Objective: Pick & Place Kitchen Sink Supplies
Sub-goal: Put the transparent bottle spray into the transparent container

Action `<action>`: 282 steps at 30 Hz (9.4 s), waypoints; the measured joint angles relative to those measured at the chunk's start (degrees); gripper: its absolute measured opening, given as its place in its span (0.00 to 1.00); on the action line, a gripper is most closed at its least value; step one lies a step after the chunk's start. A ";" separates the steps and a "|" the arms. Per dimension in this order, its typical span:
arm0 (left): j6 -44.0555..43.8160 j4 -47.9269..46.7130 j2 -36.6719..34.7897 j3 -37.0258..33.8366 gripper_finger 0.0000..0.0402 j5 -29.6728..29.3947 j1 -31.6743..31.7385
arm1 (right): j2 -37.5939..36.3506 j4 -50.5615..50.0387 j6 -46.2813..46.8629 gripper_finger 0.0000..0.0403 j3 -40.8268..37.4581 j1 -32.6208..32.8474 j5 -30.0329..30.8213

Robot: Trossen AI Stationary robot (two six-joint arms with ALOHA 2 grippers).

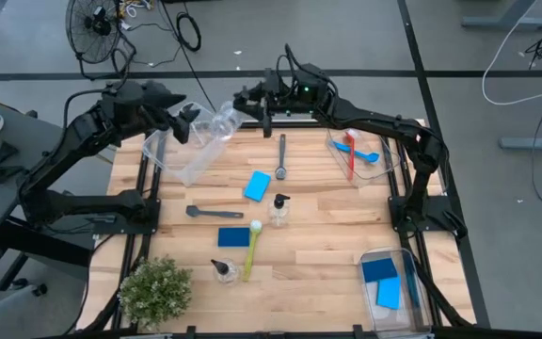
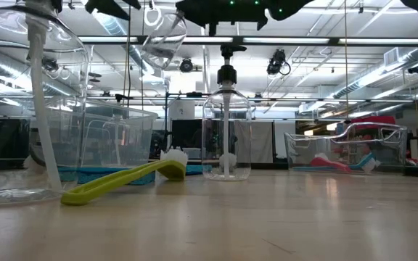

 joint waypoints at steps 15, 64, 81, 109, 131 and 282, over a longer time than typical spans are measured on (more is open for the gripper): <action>-0.90 2.23 7.37 -0.07 0.76 7.46 -0.40 | -2.29 -28.40 -17.29 0.33 -0.02 0.35 9.46; -1.36 4.67 7.91 -0.04 0.76 4.22 -3.28 | -1.92 -2.67 -4.25 0.35 -29.09 -0.86 14.67; -1.36 4.65 7.91 -0.04 0.76 4.77 -3.32 | -1.97 -3.38 -0.77 0.45 -29.07 -0.86 14.54; -3.85 4.76 10.63 0.04 0.76 4.36 -4.70 | -24.05 -11.35 -5.75 0.75 -29.00 0.05 19.69; -5.68 15.32 25.94 -5.09 0.76 -8.16 -15.89 | -45.59 -20.69 -8.60 0.75 -29.00 5.46 31.67; -3.82 79.60 36.87 -27.75 0.35 -5.84 -11.43 | -45.53 -19.88 -9.73 0.75 -29.05 9.40 32.90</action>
